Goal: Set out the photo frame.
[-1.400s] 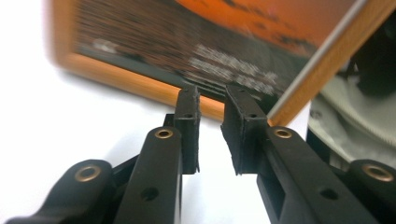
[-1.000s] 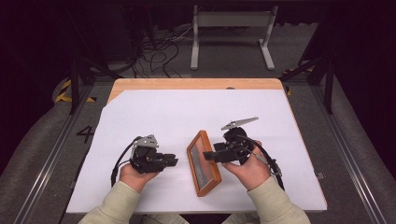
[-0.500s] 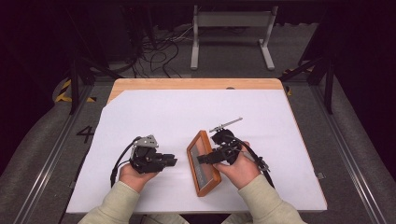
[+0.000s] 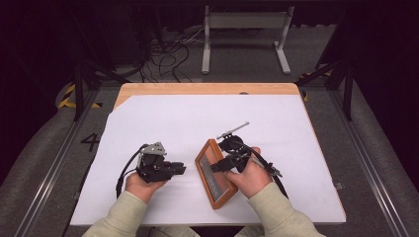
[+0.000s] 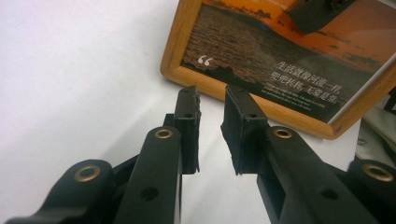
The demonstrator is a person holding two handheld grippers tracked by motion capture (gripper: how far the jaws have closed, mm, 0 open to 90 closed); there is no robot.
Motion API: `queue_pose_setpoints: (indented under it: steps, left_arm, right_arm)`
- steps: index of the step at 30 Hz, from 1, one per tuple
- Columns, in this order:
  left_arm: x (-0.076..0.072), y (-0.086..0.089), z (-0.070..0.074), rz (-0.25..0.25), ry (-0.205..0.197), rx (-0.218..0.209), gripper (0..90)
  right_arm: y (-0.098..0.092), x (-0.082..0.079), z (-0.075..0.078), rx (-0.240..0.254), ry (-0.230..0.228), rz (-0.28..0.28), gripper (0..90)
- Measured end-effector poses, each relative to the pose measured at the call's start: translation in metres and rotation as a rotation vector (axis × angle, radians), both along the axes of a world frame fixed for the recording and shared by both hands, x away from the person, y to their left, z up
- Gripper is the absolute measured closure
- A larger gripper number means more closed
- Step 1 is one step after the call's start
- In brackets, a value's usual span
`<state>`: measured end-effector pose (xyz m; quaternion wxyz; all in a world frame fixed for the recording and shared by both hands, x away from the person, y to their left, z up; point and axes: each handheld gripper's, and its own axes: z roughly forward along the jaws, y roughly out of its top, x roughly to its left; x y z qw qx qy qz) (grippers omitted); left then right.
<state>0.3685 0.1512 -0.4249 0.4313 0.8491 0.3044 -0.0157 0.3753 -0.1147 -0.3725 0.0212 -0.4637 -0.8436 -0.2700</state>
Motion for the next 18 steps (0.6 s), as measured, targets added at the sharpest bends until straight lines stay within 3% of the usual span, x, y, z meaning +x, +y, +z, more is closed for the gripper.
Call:
queue_pose_setpoints:
  steps: [7, 11, 18]
  left_arm:
    - [0.001, 0.003, 0.000, 0.006, 0.003, -0.009, 75.4]
    - [0.001, 0.004, 0.000, 0.010, 0.005, -0.013, 75.2]
    - [0.002, 0.007, -0.001, 0.021, 0.006, -0.012, 74.8]
  right_arm:
    - [0.004, 0.003, 0.004, -0.017, 0.010, 0.079, 69.7]
    - [0.005, 0.004, 0.009, -0.040, -0.021, 0.146, 70.4]
    - [-0.004, 0.012, 0.031, -0.079, -0.107, 0.296, 70.4]
